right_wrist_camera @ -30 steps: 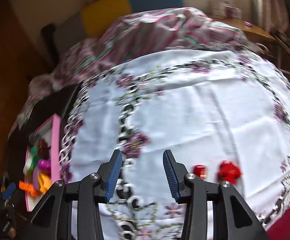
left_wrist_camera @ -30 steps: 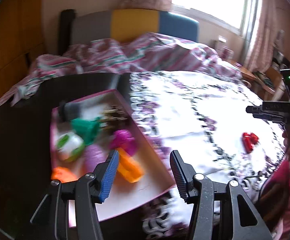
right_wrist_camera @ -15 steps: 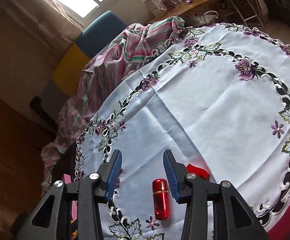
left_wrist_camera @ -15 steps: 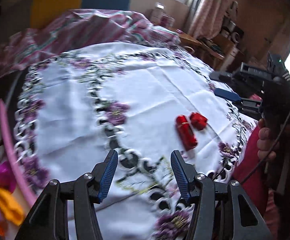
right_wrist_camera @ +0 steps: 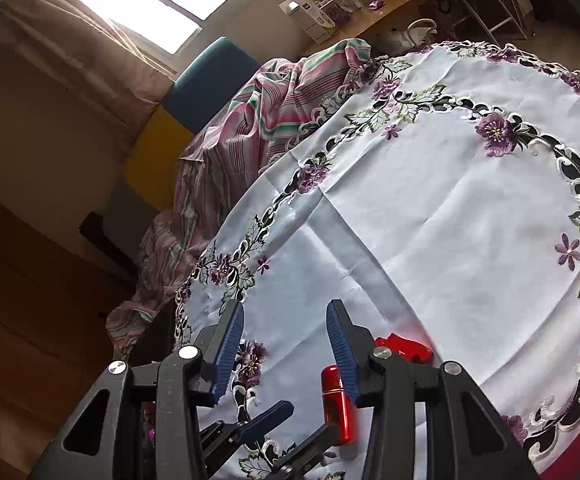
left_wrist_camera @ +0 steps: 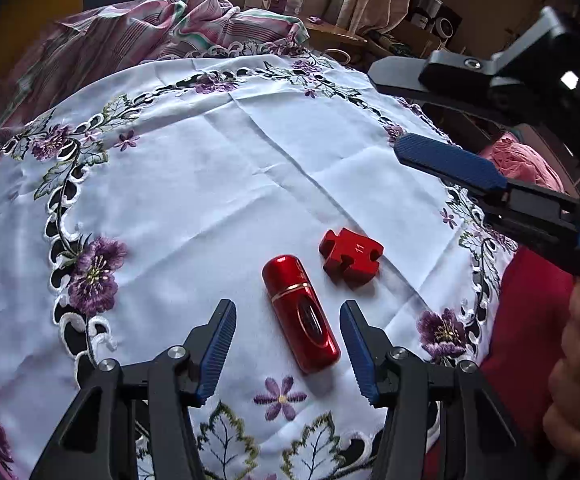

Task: Organize rigid objects
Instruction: 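Move both grippers back to the cloth and grasp the red cylinder with the left gripper, then lift the red cylinder with the left gripper while the right gripper grasps the red puzzle piece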

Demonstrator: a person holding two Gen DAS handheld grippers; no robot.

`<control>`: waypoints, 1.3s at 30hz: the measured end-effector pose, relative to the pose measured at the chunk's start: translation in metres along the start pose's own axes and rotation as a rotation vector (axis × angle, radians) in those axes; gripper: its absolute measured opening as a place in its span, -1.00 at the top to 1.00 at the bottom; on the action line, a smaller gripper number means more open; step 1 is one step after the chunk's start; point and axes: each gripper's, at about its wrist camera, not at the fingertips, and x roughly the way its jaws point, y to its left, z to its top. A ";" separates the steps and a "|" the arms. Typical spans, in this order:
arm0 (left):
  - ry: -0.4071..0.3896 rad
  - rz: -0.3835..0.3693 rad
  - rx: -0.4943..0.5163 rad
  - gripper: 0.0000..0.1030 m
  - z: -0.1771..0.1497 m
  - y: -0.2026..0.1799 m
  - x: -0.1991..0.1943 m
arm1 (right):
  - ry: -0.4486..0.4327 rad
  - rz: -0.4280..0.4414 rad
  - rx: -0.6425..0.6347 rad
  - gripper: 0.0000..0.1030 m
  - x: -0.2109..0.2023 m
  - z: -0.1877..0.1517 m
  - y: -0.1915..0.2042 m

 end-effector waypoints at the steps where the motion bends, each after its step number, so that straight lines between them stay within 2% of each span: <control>1: 0.002 0.003 -0.002 -0.06 0.002 -0.001 0.005 | -0.001 0.002 0.001 0.16 0.000 0.000 0.000; 6: 0.047 0.053 -0.002 -0.08 -0.002 0.000 0.027 | 0.000 0.002 0.003 0.15 0.000 0.000 0.000; 8: 0.047 0.070 -0.004 0.08 -0.003 0.001 0.025 | 0.001 -0.005 0.003 0.16 0.001 0.000 0.000; 10: 0.063 0.124 -0.028 0.49 -0.002 0.007 0.024 | 0.004 -0.012 0.005 0.16 0.002 0.000 -0.001; 12: 0.067 0.096 -0.055 0.49 -0.002 0.017 0.022 | 0.009 -0.023 0.009 0.15 0.003 0.000 -0.002; 17: 0.048 0.130 -0.049 0.50 -0.012 0.025 0.007 | 0.056 -0.085 0.013 0.15 0.012 0.000 -0.003; 25: 0.022 0.141 -0.122 0.50 -0.056 0.052 -0.034 | 0.141 -0.264 0.067 0.16 0.028 -0.001 -0.016; 30: -0.030 0.112 -0.133 0.50 -0.079 0.057 -0.067 | 0.220 -0.371 0.129 0.16 0.039 -0.003 -0.029; 34: -0.071 0.095 -0.143 0.50 -0.093 0.060 -0.092 | 0.276 -0.468 0.092 0.15 0.051 -0.005 -0.026; 35: -0.081 0.091 -0.148 0.50 -0.095 0.061 -0.098 | 0.285 -0.492 0.072 0.12 0.054 -0.005 -0.024; 39: -0.130 0.089 -0.156 0.50 -0.102 0.064 -0.121 | 0.323 -0.540 0.041 -0.23 0.063 -0.008 -0.023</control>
